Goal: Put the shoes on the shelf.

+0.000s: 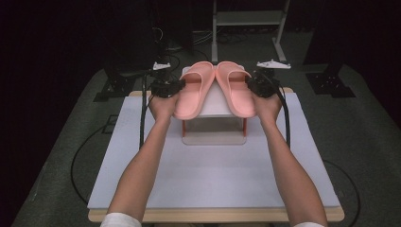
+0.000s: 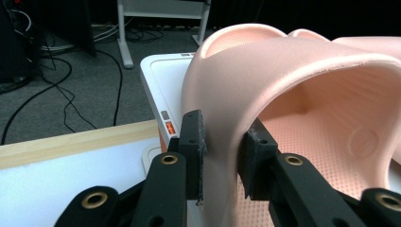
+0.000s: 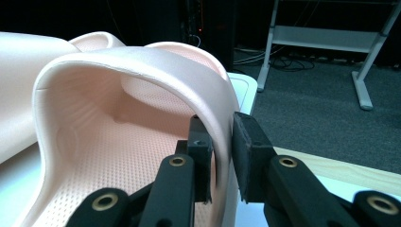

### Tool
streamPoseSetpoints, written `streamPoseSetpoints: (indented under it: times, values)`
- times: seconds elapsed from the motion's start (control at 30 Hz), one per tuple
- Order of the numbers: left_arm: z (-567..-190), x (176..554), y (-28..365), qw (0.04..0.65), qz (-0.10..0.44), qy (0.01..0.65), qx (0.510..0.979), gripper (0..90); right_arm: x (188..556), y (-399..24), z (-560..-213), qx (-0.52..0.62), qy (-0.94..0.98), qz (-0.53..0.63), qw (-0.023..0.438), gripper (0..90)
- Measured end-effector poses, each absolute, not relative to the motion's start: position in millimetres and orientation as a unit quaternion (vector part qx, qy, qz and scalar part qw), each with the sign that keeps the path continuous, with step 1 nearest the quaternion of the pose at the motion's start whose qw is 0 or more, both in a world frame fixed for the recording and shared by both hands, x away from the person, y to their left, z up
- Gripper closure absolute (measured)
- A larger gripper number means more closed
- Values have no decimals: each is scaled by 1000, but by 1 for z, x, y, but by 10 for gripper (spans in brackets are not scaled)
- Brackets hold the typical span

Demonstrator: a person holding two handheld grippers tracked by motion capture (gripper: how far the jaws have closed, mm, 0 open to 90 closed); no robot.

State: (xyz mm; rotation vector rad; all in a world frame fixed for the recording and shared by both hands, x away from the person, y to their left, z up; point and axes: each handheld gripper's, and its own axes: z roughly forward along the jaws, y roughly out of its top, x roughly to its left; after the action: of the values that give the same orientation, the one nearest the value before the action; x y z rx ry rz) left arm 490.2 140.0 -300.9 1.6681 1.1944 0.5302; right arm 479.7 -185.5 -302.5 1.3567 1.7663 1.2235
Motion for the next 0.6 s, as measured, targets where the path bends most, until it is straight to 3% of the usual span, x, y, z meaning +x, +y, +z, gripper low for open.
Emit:
streamPoseSetpoints:
  times: [0.6]
  values:
    - [-301, 484, 139, 506, 199, 489, 682, 666, 476, -183, -301, 507, 669, 463, 284, 731]
